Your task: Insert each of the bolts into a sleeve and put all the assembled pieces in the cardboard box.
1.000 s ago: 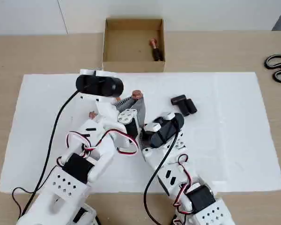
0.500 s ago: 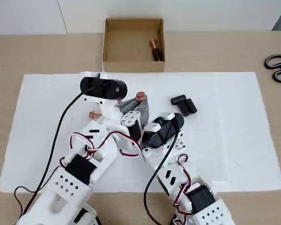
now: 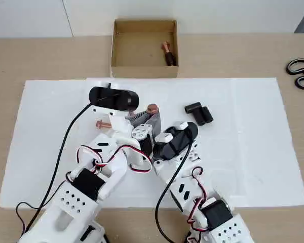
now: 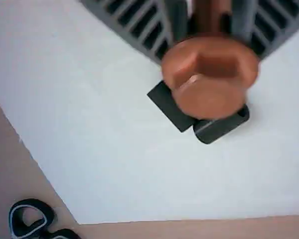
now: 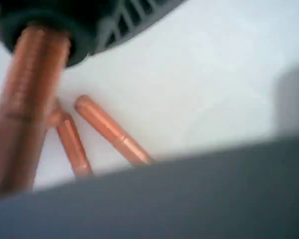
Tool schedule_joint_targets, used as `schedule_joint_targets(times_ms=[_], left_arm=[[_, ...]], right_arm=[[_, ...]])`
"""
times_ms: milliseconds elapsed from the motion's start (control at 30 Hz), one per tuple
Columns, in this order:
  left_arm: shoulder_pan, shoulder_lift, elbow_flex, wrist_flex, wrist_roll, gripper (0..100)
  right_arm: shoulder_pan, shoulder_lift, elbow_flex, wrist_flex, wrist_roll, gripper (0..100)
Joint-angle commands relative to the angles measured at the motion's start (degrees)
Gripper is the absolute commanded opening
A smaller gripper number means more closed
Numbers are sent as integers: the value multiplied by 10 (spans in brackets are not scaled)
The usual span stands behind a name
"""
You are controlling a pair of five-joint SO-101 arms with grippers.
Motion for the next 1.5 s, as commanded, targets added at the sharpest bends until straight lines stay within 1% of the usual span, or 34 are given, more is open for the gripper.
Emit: schedule_joint_targets(times_ms=[0,200,367,500,667,767,900,1067,1133,1233,1300,1400,1467], left_arm=[[3,-12,-1,23,1,6],[3,-11,3,45,1,6],[4,-13,23,44,0,6],[4,-11,32,43,-15,6],[33,-11,33,45,-16,6],[36,-11,37,45,-16,6],[37,-11,57,43,-47,6],[35,-15,60,43,-47,8],[34,-15,54,45,-47,31],[33,-15,48,46,-45,117],[33,-16,48,46,-44,152],[33,-16,42,47,-44,156],[33,-16,18,75,-44,159]], right_arm=[[1,-11,-6,-17,-6,4],[1,-11,-6,-17,-6,4],[1,-11,-6,-17,-6,4],[1,-11,-6,-17,-6,4],[1,-11,-6,-17,-6,4],[1,-11,-6,-17,-6,4],[1,-11,-6,-17,-6,4],[1,-11,-6,-17,-6,4],[1,-11,-6,-17,-6,4],[1,-11,-6,-17,-6,4],[2,-11,-6,-16,-6,4],[2,-11,-6,-16,-6,4],[2,-11,-6,-16,-6,4]])
